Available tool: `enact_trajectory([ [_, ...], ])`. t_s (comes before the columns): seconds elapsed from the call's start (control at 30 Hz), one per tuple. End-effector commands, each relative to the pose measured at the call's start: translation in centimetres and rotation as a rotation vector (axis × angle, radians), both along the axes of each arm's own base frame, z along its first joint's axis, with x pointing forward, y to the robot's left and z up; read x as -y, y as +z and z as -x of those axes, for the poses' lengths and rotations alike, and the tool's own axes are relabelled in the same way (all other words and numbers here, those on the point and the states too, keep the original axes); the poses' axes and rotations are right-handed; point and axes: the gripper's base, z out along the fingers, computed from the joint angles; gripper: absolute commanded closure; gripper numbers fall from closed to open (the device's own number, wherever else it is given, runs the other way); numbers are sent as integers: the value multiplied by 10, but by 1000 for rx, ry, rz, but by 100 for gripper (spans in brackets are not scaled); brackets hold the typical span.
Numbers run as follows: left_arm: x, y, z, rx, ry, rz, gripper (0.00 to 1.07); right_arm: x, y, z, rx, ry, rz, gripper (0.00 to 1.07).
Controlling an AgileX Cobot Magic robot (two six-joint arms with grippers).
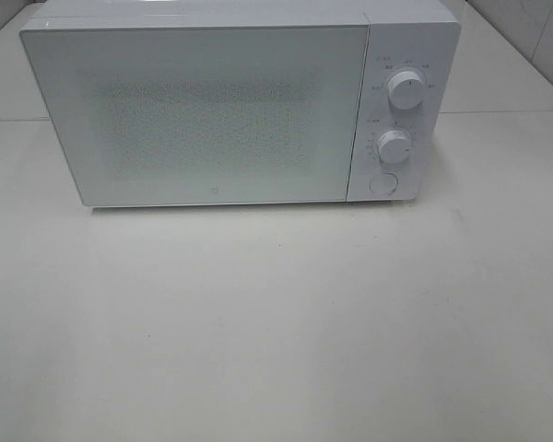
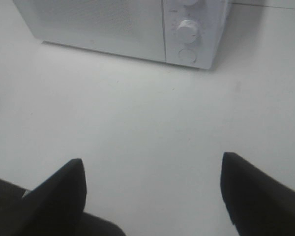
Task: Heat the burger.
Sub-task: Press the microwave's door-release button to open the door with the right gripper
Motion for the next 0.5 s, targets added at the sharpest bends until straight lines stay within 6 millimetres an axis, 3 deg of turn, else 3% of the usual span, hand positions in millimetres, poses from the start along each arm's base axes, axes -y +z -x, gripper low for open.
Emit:
enact_trajectory([
  [0.03, 0, 1, 0, 22, 7, 8, 4, 11, 3, 18, 91, -108, -33, 33],
  [0.27, 0, 1, 0, 22, 7, 8, 4, 19, -11, 43, 187, -236, -51, 33],
  [0.5, 0, 1, 0, 22, 7, 8, 4, 22, -30, 52, 214, -303, -38, 33],
])
